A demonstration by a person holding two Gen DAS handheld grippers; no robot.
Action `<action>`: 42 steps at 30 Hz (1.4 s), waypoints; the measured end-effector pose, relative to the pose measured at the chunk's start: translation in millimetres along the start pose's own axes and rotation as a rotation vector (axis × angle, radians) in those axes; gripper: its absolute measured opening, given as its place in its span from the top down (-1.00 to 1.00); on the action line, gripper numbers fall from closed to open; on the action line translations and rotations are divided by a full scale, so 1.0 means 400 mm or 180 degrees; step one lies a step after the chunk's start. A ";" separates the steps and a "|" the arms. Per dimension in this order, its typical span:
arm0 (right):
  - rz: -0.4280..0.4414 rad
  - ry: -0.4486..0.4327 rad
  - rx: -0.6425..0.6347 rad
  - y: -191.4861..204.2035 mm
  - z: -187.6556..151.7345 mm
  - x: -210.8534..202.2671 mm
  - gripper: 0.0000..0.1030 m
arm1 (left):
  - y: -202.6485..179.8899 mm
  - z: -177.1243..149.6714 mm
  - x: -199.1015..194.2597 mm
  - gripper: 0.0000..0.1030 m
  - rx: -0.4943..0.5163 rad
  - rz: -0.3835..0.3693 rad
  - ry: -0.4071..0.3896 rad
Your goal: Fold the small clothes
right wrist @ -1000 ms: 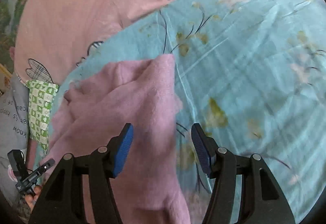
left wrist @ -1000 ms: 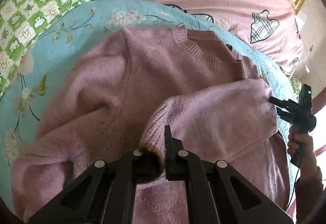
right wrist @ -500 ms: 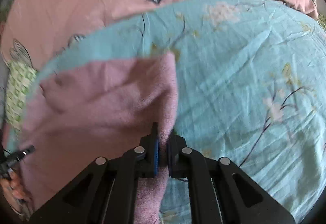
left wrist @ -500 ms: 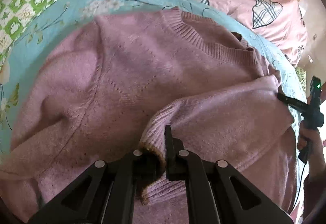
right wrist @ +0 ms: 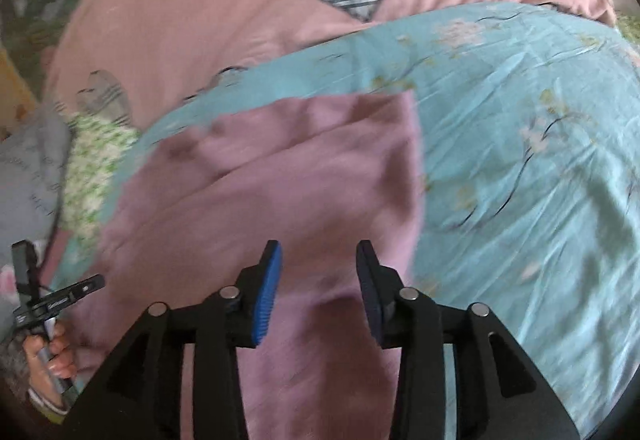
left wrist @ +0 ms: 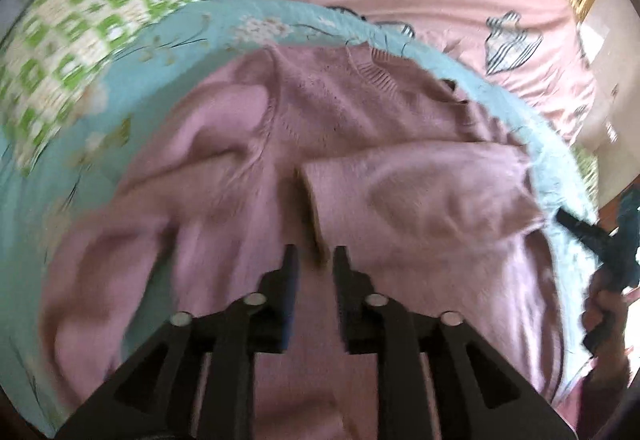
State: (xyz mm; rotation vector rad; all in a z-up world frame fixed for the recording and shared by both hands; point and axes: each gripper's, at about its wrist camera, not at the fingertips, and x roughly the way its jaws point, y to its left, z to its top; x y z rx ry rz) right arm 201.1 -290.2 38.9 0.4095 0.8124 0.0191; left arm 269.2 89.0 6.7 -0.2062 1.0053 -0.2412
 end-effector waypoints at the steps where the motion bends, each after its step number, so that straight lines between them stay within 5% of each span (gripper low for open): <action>1: 0.0074 0.0038 -0.0017 0.023 -0.020 -0.006 0.20 | 0.010 -0.028 -0.036 0.39 -0.0054 -0.0005 -0.0050; 6: 0.0364 0.0200 -0.0193 0.129 -0.104 -0.015 0.19 | 0.057 -0.156 -0.167 0.24 -0.0199 0.0072 -0.0146; 10: 0.0500 0.0298 -0.0260 0.179 -0.159 -0.008 0.19 | 0.128 -0.245 -0.243 -0.28 -0.0486 0.0102 -0.0198; 16: 0.0642 0.0511 -0.0279 0.229 -0.242 -0.003 0.18 | 0.211 -0.317 -0.259 -0.36 -0.0786 0.0160 -0.0095; 21: 0.0664 0.0594 -0.0288 0.253 -0.293 -0.014 0.18 | 0.244 -0.300 -0.193 -0.38 -0.1088 0.0068 0.0032; 23: 0.0666 0.0628 -0.0290 0.251 -0.303 -0.017 0.18 | 0.249 -0.290 -0.171 -0.30 -0.1146 0.0043 0.0013; 24: 0.0654 0.0636 -0.0288 0.248 -0.305 -0.019 0.18 | 0.247 -0.284 -0.162 -0.05 -0.1142 0.0053 -0.0008; 25: 0.0648 0.0634 -0.0283 0.244 -0.306 -0.021 0.18 | 0.242 -0.278 -0.151 0.52 -0.1128 0.0060 -0.0013; 26: 0.0647 0.0630 -0.0269 0.240 -0.306 -0.023 0.18 | 0.233 -0.272 -0.142 0.62 -0.1123 0.0077 0.0005; 30: 0.0631 0.0593 -0.0172 0.213 -0.301 -0.033 0.18 | 0.157 -0.220 -0.173 0.67 -0.0885 0.0150 -0.0211; 35: 0.0627 0.0517 -0.0060 0.178 -0.288 -0.049 0.18 | -0.031 -0.090 -0.233 0.68 -0.0337 -0.0179 -0.0532; 42: 0.0526 0.0390 0.0041 0.118 -0.258 -0.079 0.18 | -0.352 0.044 -0.055 0.65 0.0422 -0.0575 -0.0272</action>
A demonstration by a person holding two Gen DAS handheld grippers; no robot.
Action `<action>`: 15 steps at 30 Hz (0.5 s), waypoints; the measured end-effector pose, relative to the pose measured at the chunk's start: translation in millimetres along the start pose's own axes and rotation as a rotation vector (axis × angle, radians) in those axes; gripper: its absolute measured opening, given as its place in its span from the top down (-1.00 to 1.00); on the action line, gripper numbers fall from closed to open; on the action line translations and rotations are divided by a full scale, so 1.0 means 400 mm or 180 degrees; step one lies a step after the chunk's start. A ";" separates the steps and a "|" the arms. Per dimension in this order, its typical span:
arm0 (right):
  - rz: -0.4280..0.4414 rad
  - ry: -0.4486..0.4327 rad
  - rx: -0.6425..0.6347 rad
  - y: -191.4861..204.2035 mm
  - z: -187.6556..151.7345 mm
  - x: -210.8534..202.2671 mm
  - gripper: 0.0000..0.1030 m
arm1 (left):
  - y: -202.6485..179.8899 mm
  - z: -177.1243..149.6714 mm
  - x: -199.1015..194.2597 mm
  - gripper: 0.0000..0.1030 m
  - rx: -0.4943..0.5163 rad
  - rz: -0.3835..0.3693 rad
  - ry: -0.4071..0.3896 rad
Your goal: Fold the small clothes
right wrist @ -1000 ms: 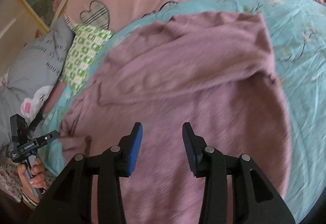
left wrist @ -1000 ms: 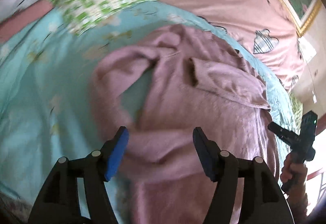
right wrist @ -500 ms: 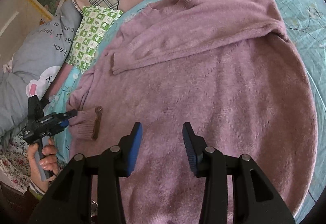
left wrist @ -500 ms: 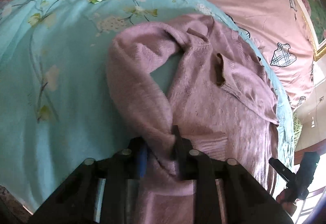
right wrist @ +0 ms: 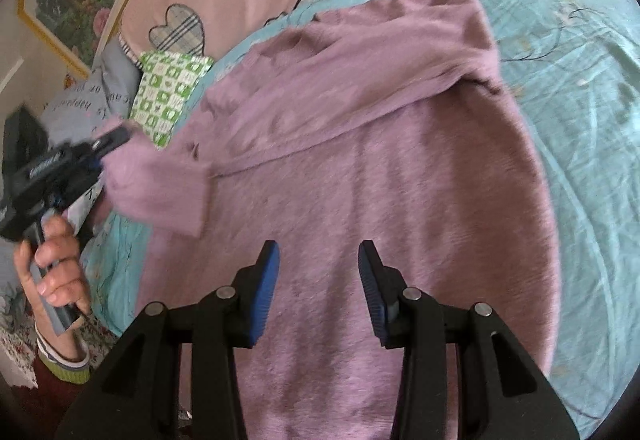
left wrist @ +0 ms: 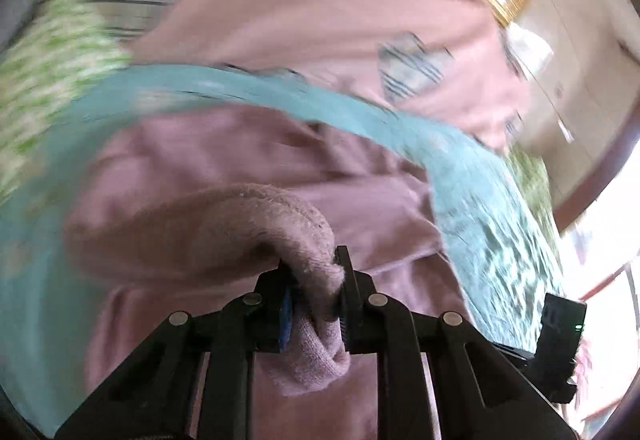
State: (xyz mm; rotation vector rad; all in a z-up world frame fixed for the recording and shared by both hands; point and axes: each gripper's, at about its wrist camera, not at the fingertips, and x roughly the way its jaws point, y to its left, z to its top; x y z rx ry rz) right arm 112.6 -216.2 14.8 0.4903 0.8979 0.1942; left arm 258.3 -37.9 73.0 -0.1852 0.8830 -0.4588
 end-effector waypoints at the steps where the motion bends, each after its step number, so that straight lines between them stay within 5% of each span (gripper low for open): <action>1: -0.0046 -0.0027 0.0010 -0.011 0.003 -0.010 0.18 | -0.036 0.010 0.055 0.63 0.0089 -0.0060 0.0109; 7: -0.0248 -0.0093 0.0111 -0.079 0.021 -0.058 0.18 | -0.119 -0.008 0.292 0.35 0.0307 -0.0071 0.0652; 15: -0.0265 -0.0047 -0.0186 -0.050 0.032 -0.023 0.18 | -0.008 -0.138 0.125 0.10 0.0249 -0.0099 0.0514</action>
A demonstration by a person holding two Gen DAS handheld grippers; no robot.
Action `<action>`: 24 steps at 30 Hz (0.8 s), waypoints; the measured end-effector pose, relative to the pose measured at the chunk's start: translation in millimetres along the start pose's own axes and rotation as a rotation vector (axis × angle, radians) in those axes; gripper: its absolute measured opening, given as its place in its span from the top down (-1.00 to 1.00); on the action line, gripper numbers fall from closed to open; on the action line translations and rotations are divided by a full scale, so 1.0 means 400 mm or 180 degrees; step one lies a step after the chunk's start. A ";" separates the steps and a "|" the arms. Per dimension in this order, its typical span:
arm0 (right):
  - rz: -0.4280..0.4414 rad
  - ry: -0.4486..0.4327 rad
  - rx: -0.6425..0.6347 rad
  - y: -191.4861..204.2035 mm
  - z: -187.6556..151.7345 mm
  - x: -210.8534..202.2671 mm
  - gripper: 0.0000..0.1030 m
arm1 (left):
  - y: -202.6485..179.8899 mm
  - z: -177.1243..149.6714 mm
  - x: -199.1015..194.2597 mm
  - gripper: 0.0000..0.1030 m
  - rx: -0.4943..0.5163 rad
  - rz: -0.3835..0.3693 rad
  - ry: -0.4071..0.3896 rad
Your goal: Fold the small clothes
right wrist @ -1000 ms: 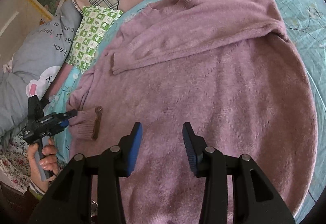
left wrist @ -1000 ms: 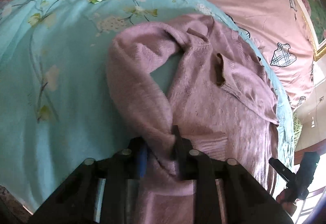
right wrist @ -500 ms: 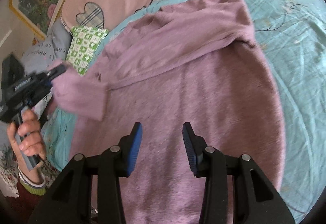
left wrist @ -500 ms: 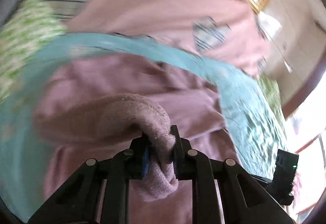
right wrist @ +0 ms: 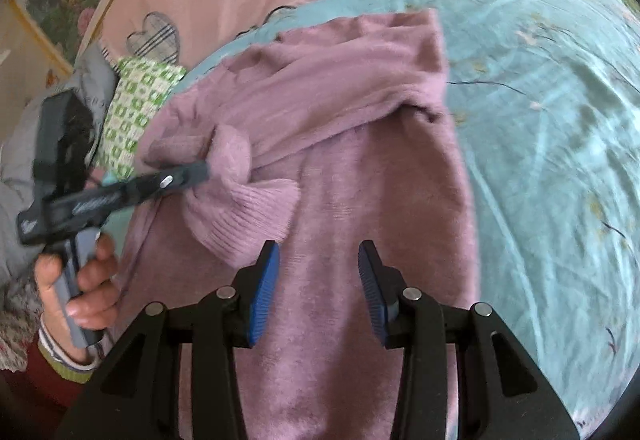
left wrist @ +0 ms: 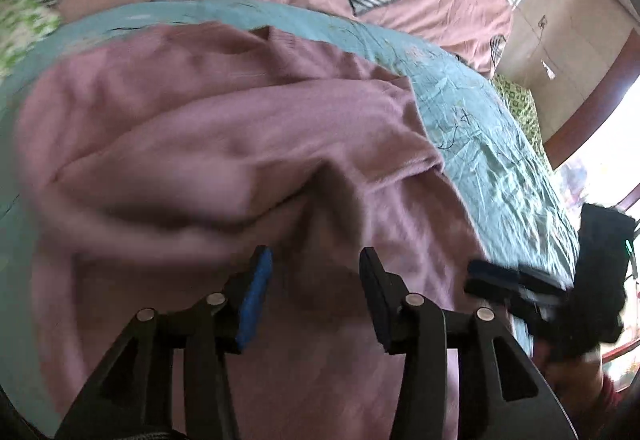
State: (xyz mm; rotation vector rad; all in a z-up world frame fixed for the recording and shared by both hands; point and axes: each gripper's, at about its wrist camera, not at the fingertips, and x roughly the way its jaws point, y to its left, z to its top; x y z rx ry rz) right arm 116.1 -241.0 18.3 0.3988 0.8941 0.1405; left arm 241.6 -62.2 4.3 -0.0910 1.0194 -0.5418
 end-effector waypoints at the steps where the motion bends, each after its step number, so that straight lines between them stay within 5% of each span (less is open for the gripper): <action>1: 0.0011 0.0008 -0.0090 0.018 0.002 0.011 0.18 | 0.027 -0.025 -0.030 0.08 -0.0059 0.0034 -0.0028; 3: 0.0005 0.0000 -0.0308 0.058 0.006 0.029 0.13 | 0.083 -0.073 -0.077 -0.04 -0.0170 0.0106 -0.0072; 6: -0.0115 -0.0022 -0.0832 0.138 0.002 0.070 -0.17 | 0.166 -0.128 -0.089 -0.05 -0.0276 0.0605 0.0002; 11: -0.0627 -0.0029 -0.1831 0.256 -0.020 0.151 -0.18 | 0.256 -0.138 -0.058 -0.02 -0.0448 0.1267 0.0026; 12: -0.0810 -0.0049 -0.1991 0.269 -0.024 0.169 -0.16 | 0.266 -0.126 -0.050 -0.02 -0.0475 0.1372 -0.0020; 14: -0.0916 0.0041 -0.2104 0.275 -0.012 0.199 0.35 | 0.274 -0.101 -0.038 -0.04 -0.0504 0.1521 -0.0099; 15: -0.0842 0.0120 -0.2047 0.271 0.002 0.207 0.58 | 0.285 -0.089 -0.031 -0.04 -0.0548 0.1591 -0.0136; 17: -0.0580 0.0253 -0.1810 0.251 0.046 0.204 0.73 | 0.317 -0.062 -0.021 -0.07 -0.0663 0.1695 -0.0205; 21: 0.0442 0.0350 -0.0909 0.186 0.198 0.154 0.79 | 0.388 -0.021 -0.032 -0.02 -0.0927 0.1755 -0.0320; 24: 0.1098 0.0164 -0.0156 0.081 0.326 0.098 0.80 | 0.426 -0.008 -0.045 -0.02 -0.1060 0.1659 -0.0390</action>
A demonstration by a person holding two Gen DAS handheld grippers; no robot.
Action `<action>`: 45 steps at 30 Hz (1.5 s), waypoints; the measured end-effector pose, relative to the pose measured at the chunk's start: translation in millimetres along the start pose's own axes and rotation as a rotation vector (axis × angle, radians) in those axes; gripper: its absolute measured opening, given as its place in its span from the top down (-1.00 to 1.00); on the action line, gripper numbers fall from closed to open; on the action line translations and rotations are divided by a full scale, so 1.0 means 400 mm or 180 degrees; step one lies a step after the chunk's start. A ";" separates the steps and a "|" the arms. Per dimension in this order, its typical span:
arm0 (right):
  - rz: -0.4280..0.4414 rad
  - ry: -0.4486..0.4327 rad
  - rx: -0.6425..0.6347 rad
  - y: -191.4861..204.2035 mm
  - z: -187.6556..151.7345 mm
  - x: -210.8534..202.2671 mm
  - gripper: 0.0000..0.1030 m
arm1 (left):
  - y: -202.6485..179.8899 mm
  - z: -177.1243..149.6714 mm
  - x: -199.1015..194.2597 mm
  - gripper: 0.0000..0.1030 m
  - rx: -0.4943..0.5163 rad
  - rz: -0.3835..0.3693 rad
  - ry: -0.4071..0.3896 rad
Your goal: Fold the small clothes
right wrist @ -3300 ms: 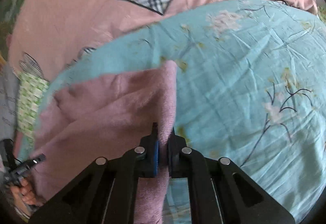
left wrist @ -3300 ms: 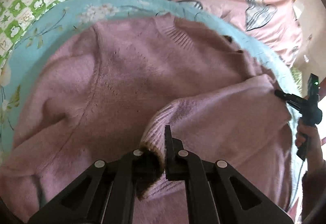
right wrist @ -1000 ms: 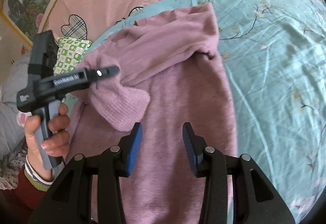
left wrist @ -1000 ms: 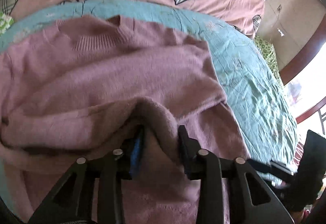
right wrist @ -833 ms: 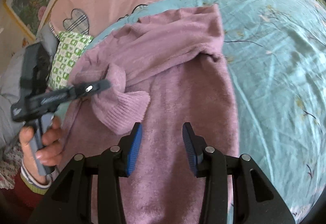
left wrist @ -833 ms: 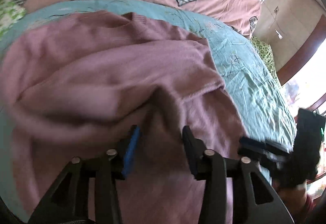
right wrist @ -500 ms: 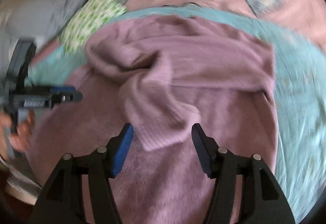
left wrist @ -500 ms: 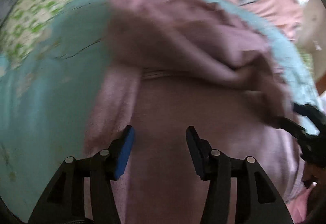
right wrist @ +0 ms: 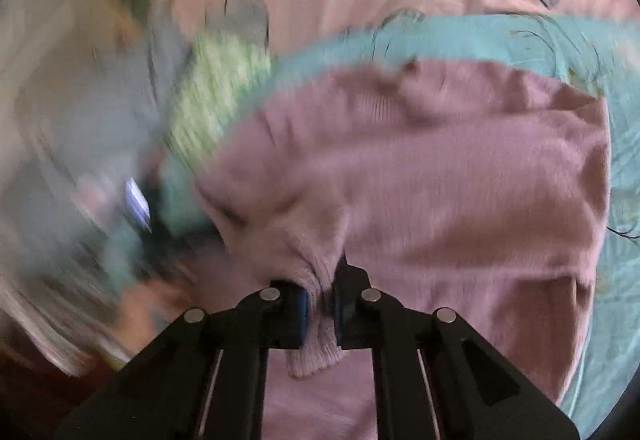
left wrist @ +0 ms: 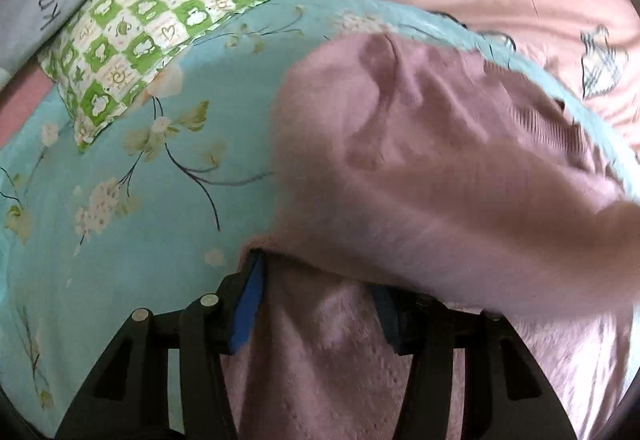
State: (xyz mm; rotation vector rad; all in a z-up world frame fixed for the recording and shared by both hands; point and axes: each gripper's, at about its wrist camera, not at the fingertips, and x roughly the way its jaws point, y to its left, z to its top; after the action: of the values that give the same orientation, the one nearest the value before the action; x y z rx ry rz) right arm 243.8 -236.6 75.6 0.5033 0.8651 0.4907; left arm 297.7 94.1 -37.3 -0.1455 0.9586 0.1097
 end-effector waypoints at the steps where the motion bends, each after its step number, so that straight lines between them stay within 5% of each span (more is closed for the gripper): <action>1: 0.0082 -0.0126 0.0189 -0.032 0.028 -0.027 0.80 | 0.006 0.004 0.001 0.02 -0.0019 -0.0043 -0.0005; 5: -0.0180 -0.0593 0.0989 -0.214 0.078 -0.136 0.78 | -0.003 0.003 -0.007 0.19 0.0078 -0.0225 -0.0041; 9: -0.0710 -0.0379 0.1278 -0.301 0.044 -0.116 0.74 | -0.028 -0.002 -0.015 0.21 0.0248 -0.0011 -0.0094; 12: -0.1029 -0.0341 0.1313 -0.327 0.007 -0.111 0.40 | -0.013 -0.003 -0.015 0.21 0.0175 -0.0126 -0.0049; 18: -0.1216 -0.0377 0.0615 -0.271 -0.028 -0.105 0.04 | 0.013 -0.011 -0.021 0.21 0.0092 -0.0179 -0.0081; 21: -0.1341 -0.0307 0.0230 -0.246 -0.038 -0.082 0.03 | 0.031 -0.017 -0.018 0.21 0.0004 -0.0269 -0.0054; 29: -0.1310 -0.0193 -0.0035 -0.214 -0.035 -0.009 0.04 | 0.020 -0.016 -0.009 0.21 0.0015 -0.0195 -0.0030; 30: -0.1387 -0.0091 -0.0003 -0.221 -0.032 0.016 0.05 | 0.020 -0.015 -0.009 0.21 0.0008 -0.0194 -0.0026; 32: -0.1441 0.0039 0.0116 -0.232 -0.036 0.039 0.76 | 0.024 -0.013 -0.009 0.21 -0.0017 -0.0204 -0.0016; 33: -0.1369 0.0038 0.0224 -0.241 -0.036 0.036 0.90 | 0.028 -0.010 -0.008 0.21 -0.0034 -0.0227 -0.0006; 38: -0.1105 -0.0450 0.0485 -0.235 -0.044 -0.096 0.91 | 0.043 -0.018 -0.008 0.21 -0.0104 -0.0306 0.0017; 42: -0.1301 -0.0141 0.0551 -0.272 -0.072 -0.080 0.91 | 0.031 -0.032 -0.022 0.22 0.0045 -0.0318 0.0091; 45: -0.1271 -0.0084 0.0406 -0.244 -0.083 -0.069 0.91 | 0.036 -0.054 -0.070 0.17 0.0259 -0.0634 0.0243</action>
State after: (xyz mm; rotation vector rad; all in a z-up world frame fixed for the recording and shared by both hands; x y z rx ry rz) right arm 221.4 -321.8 15.3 0.4378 0.9474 0.0637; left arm 262.2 103.7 -27.6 -0.1701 1.0178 -0.1189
